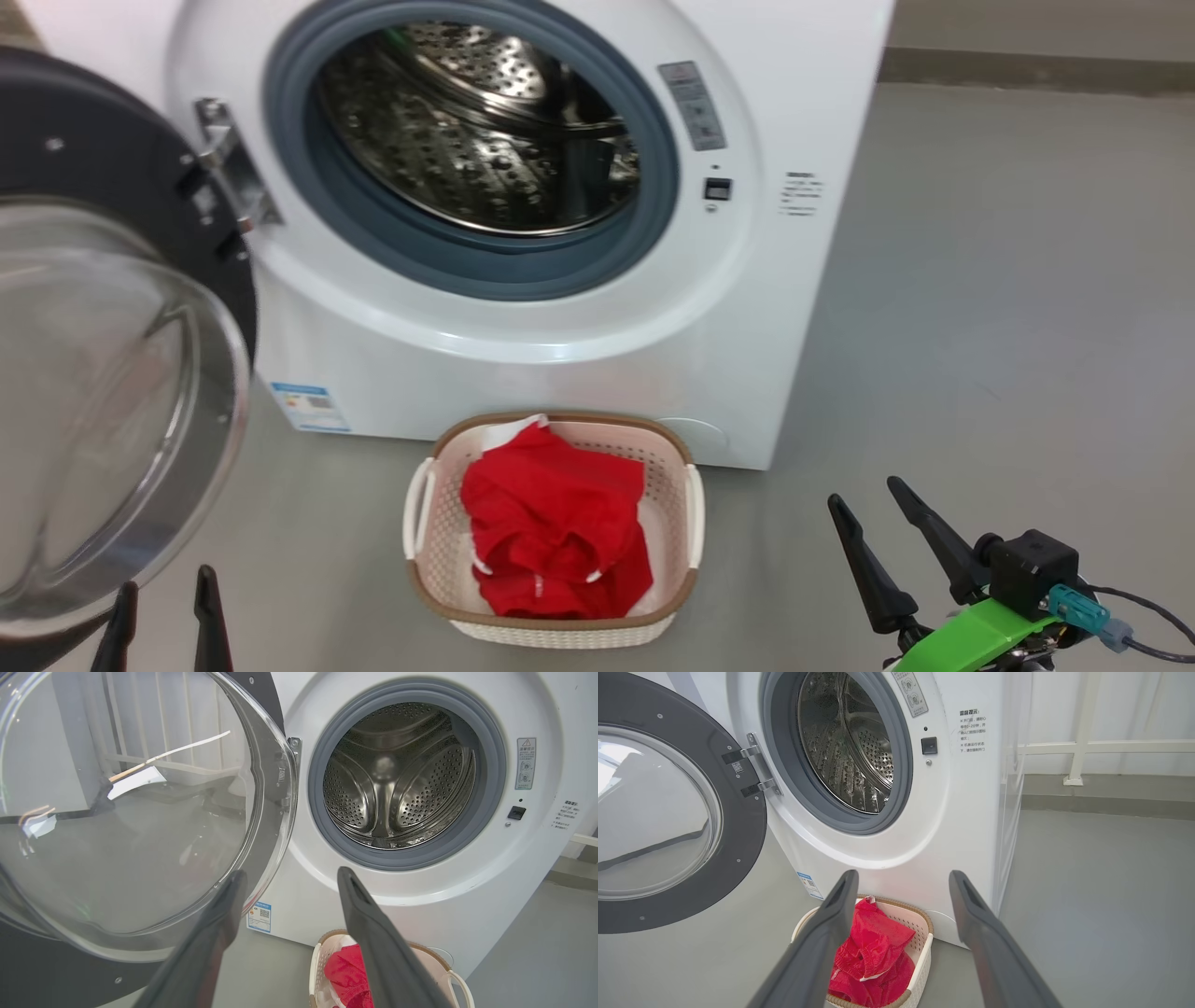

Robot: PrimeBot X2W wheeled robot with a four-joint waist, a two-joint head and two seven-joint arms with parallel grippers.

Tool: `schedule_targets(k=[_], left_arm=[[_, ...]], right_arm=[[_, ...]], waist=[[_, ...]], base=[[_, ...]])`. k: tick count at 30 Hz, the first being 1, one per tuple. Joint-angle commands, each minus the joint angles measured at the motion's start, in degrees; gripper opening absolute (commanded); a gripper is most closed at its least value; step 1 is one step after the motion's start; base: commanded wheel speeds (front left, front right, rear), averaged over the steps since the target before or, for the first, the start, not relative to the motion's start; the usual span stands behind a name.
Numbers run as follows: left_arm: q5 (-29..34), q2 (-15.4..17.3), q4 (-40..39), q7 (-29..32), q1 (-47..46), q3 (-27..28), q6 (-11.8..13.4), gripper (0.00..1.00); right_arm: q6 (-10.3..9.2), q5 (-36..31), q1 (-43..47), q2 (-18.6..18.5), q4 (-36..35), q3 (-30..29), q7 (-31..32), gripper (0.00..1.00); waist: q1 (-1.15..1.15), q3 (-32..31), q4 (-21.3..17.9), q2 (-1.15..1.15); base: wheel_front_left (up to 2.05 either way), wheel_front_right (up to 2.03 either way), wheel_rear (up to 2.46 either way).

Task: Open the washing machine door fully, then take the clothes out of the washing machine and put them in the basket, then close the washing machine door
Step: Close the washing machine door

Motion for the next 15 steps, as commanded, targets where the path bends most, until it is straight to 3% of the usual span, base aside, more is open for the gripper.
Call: schedule_targets(k=[1, 15], left_arm=[[-0.64, 0.68, -1.23, -0.47, -0.59, 1.48, -0.01, 1.0], [-1.91, 0.63, -1.46, -0.47, 0.89, -1.51, 1.9, 1.0]], right_arm=[[0.09, 0.73, -1.69, -0.7, -1.09, 1.5, -0.28, 1.0], [0.09, 1.5, -2.93, -1.12, -0.07, 3.19, -0.28, 1.0]], waist=[[0.0, -1.22, 4.06, 0.0], [0.0, -2.27, 15.15, 0.0]], base=[[0.0, 0.0, 0.0], [0.0, 0.0, 0.0]])
